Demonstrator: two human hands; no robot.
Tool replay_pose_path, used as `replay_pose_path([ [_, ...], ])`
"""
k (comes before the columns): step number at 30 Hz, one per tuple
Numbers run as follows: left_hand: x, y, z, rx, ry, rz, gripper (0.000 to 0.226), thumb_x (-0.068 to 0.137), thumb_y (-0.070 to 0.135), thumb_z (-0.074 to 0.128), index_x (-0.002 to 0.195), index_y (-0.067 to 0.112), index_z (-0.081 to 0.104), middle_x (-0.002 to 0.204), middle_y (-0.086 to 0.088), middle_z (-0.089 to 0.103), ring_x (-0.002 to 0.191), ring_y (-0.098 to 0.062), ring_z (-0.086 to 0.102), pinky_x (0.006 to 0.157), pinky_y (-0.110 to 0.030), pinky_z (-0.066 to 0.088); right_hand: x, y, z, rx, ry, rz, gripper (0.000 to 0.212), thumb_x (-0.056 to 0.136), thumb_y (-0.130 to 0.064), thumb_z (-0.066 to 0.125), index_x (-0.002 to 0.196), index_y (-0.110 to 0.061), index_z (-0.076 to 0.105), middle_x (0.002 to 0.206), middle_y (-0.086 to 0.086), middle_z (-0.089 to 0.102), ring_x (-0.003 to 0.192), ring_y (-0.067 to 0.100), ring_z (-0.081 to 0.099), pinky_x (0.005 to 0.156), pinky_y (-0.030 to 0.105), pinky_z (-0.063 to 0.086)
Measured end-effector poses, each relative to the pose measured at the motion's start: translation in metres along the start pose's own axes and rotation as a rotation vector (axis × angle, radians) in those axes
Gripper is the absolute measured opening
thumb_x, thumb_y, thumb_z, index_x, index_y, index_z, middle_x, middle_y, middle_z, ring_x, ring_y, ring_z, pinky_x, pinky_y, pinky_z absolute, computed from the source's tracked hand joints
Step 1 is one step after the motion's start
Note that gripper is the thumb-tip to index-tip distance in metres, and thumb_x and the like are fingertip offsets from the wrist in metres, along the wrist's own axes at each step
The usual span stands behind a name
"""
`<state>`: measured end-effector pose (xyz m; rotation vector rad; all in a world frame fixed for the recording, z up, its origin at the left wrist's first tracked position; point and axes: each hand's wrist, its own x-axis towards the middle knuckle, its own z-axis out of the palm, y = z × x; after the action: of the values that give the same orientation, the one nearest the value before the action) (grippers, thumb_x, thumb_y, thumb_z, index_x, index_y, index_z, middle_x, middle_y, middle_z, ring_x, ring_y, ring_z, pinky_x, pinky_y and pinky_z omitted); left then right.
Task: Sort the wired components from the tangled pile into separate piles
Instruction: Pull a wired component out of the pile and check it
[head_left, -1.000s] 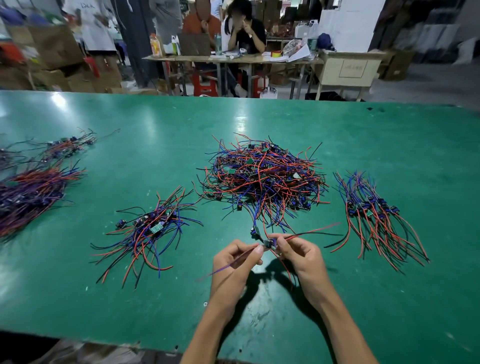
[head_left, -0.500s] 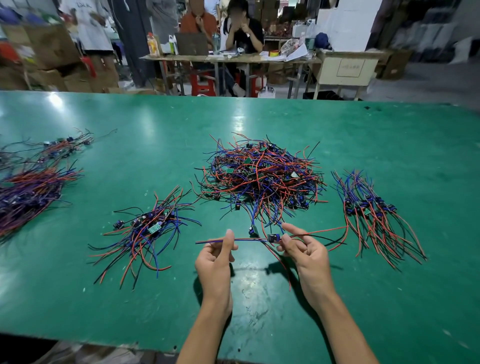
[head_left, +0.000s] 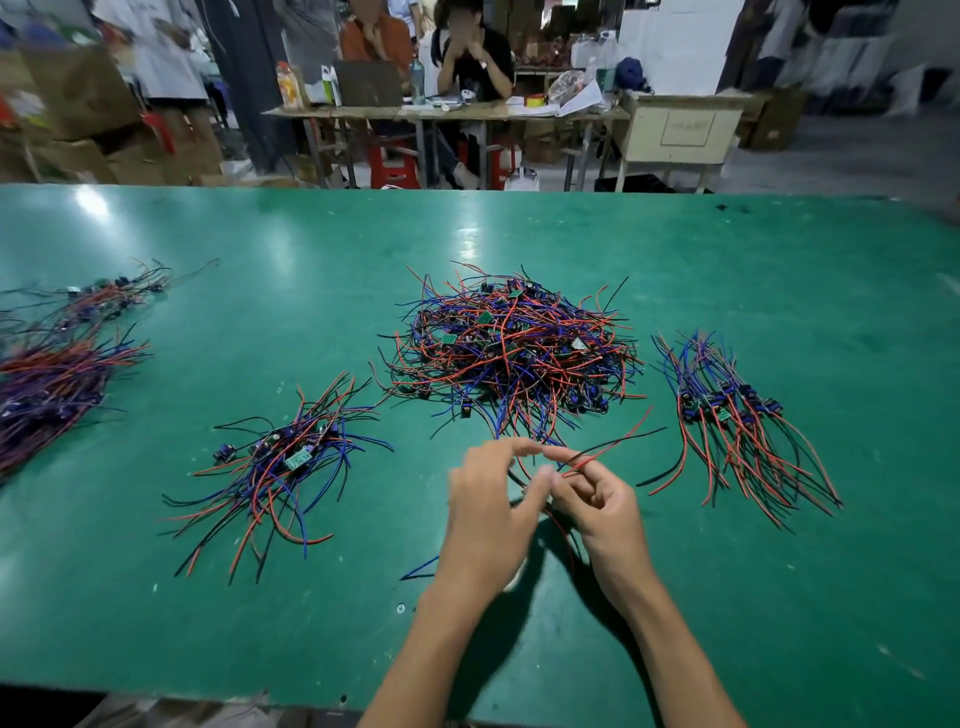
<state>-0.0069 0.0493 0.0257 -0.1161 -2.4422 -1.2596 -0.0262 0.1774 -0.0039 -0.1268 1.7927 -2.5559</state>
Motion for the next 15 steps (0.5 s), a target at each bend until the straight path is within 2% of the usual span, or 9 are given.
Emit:
replay_pose_path([
  [1,0.002,0.003,0.002,-0.162,-0.116,-0.075,0.017,0.095,0.026,0.066,0.104,0.040,0.063,0.101,0.016,0.069,0.098,-0.004,0.063,0.088,-0.032,0.048,0.000,-0.001,0.000,0.051,-0.014,0.015,0.026,0.094,-0.009,0.063,0.120,-0.006,0.066,0.082,0.003,0.076,0.076,0.011,0.071,0.070,0.019,0.055],
  [2,0.004,0.005,0.003,-0.277,-0.167,-0.139,0.019,0.095,0.022,0.067,0.106,0.037,0.064,0.097,0.011,0.073,0.090,-0.005,0.068,0.081,-0.029,0.053,0.000,-0.002,0.000,0.088,-0.012,0.030,0.025,0.098,-0.009,0.059,0.122,-0.004,0.065,0.094,0.011,0.078,0.084,0.019,0.075,0.073,0.023,0.057],
  [4,0.007,0.003,0.007,-0.401,-0.162,-0.224,0.024,0.093,0.015,0.071,0.112,0.029,0.064,0.091,0.002,0.075,0.077,-0.007,0.071,0.070,-0.020,0.054,0.000,-0.001,0.000,0.109,0.027,0.046,0.023,0.103,-0.010,0.051,0.120,-0.006,0.066,0.104,0.021,0.076,0.092,0.029,0.075,0.074,0.028,0.059],
  [6,0.008,-0.001,0.009,-0.442,-0.165,-0.305,0.031,0.091,0.013,0.073,0.117,0.024,0.060,0.093,-0.003,0.075,0.072,-0.010,0.071,0.067,-0.021,0.054,0.001,0.003,0.002,0.038,0.058,0.022,0.022,0.105,-0.014,0.050,0.115,-0.011,0.070,0.103,0.020,0.076,0.091,0.031,0.075,0.075,0.031,0.060],
  [8,0.010,-0.005,0.010,-0.479,-0.199,-0.366,0.031,0.091,0.009,0.070,0.116,0.025,0.061,0.093,-0.006,0.075,0.068,-0.015,0.068,0.062,-0.022,0.052,0.001,0.007,0.001,-0.136,0.080,-0.045,0.021,0.104,-0.017,0.054,0.109,-0.019,0.075,0.105,0.013,0.074,0.094,0.027,0.074,0.079,0.033,0.059],
  [11,0.009,-0.008,0.009,-0.551,-0.236,-0.358,0.030,0.091,0.003,0.066,0.107,0.027,0.073,0.074,-0.004,0.072,0.063,-0.014,0.063,0.060,-0.019,0.050,0.003,0.010,-0.005,-0.281,0.127,-0.131,0.023,0.100,-0.016,0.060,0.097,-0.029,0.080,0.100,0.006,0.062,0.090,0.007,0.068,0.078,0.017,0.053],
  [13,0.008,-0.010,0.010,-0.511,-0.202,-0.373,0.028,0.089,0.001,0.064,0.103,0.024,0.075,0.066,-0.001,0.067,0.061,-0.013,0.060,0.060,-0.020,0.049,0.003,0.010,-0.006,-0.222,0.107,-0.090,0.017,0.099,-0.016,0.063,0.104,-0.022,0.079,0.099,0.005,0.068,0.088,0.012,0.069,0.080,0.020,0.055],
  [15,0.006,-0.012,0.012,-0.510,-0.142,-0.424,0.023,0.089,-0.001,0.064,0.098,0.018,0.075,0.066,0.001,0.071,0.063,-0.012,0.066,0.059,-0.020,0.050,0.004,0.010,-0.005,-0.171,0.117,-0.048,0.017,0.095,-0.013,0.069,0.110,-0.016,0.075,0.088,0.000,0.074,0.078,0.013,0.068,0.076,0.023,0.056],
])
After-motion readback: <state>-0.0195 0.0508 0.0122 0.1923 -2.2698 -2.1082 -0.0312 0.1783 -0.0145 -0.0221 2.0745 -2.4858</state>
